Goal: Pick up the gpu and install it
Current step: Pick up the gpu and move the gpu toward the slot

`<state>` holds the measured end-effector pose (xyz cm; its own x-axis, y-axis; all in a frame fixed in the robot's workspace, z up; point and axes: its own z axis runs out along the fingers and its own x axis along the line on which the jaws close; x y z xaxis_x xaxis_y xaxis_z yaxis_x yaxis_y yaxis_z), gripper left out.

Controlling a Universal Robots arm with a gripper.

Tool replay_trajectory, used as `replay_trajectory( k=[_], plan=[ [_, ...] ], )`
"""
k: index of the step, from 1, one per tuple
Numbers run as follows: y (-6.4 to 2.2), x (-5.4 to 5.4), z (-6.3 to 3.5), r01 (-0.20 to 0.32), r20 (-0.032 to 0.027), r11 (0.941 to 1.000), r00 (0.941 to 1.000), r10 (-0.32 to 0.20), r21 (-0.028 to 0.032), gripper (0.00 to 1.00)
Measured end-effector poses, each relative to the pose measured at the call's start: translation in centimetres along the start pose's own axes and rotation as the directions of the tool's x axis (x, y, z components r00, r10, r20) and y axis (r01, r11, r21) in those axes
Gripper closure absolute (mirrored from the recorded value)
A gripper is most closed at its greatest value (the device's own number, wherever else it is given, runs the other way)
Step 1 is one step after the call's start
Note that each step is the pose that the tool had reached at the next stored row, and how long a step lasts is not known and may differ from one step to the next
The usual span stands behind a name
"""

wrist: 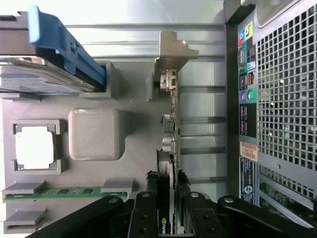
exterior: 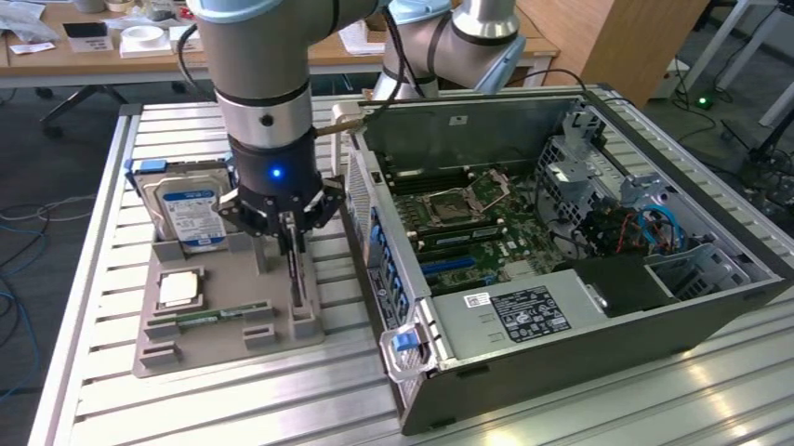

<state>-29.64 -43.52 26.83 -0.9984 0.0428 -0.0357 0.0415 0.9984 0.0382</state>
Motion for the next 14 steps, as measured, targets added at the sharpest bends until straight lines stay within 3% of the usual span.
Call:
replay_trajectory(
  k=[14],
  plan=[
    [0.20,-0.2,-5.38,0.000,-0.0001,1.0000,1.0000,0.000,0.0000,0.74]
  ],
)
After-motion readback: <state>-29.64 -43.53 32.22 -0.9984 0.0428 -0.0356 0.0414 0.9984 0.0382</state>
